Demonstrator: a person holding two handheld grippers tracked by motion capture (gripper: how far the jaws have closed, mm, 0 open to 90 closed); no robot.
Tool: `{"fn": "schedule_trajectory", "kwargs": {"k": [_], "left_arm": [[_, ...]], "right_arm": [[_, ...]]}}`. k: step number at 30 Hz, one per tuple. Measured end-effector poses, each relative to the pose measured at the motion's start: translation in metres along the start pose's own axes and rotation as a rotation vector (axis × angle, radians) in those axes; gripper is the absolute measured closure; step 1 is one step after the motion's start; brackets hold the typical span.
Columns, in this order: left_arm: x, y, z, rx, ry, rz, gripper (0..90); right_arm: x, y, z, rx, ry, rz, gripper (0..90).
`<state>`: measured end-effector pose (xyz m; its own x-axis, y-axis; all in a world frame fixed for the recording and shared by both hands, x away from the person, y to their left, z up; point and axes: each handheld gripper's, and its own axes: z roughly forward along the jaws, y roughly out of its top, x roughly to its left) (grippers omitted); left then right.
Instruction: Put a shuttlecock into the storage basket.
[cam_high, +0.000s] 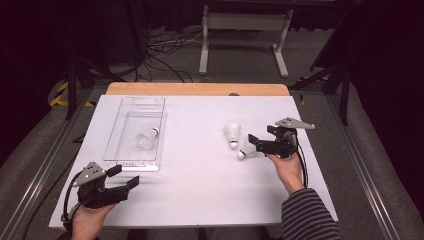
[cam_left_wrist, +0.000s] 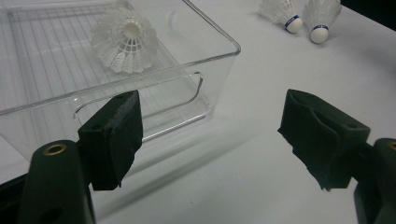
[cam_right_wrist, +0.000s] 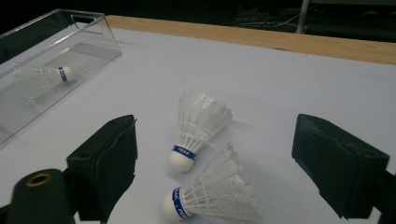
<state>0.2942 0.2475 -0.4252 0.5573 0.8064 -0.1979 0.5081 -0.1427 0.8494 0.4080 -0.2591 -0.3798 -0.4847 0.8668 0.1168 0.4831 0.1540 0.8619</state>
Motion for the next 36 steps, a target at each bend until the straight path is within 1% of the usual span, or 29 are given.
{"fn": "schedule_trajectory", "kwargs": {"k": [4,10,17,19,21,23,25,27,29,30,34,36], "left_arm": [[0.000,0.000,0.000,-0.001,0.001,0.000,22.1],[0.000,0.000,0.000,-0.003,0.000,0.000,22.1],[0.000,0.000,0.000,-0.004,0.000,0.001,22.1],[0.000,0.000,0.000,-0.004,-0.001,0.001,22.1],[0.000,0.000,0.000,-0.004,0.000,0.002,22.1],[0.000,0.000,0.000,-0.002,-0.001,0.005,22.1],[0.000,0.000,0.000,-0.004,-0.001,0.007,22.1],[0.000,0.000,0.000,-0.003,-0.001,0.007,22.1],[0.000,0.000,0.000,-0.003,-0.001,0.008,22.1],[0.000,0.000,0.000,-0.003,-0.001,0.009,22.1],[0.000,0.000,0.000,-0.002,0.000,0.009,22.1],[0.000,0.000,0.000,-0.002,-0.001,0.009,22.1]], "right_arm": [[0.000,0.003,0.000,0.034,-0.001,-0.002,20.3],[0.000,0.007,0.000,0.084,-0.006,-0.004,23.8],[0.001,0.015,0.002,0.169,-0.012,-0.011,29.9],[0.001,0.016,0.003,0.185,-0.013,-0.014,31.3],[0.001,0.018,0.004,0.219,-0.015,-0.008,32.5],[0.000,0.019,0.005,0.247,-0.027,-0.017,33.6],[-0.001,0.021,0.006,0.268,-0.032,-0.010,34.6],[-0.004,0.023,0.007,0.290,-0.031,0.012,36.4],[-0.006,0.024,0.008,0.308,-0.033,0.022,38.3],[-0.007,0.024,0.010,0.327,-0.034,0.026,39.8],[-0.008,0.027,0.018,0.393,-0.054,0.007,43.1],[-0.008,0.029,0.020,0.408,-0.063,-0.001,44.8]]}}
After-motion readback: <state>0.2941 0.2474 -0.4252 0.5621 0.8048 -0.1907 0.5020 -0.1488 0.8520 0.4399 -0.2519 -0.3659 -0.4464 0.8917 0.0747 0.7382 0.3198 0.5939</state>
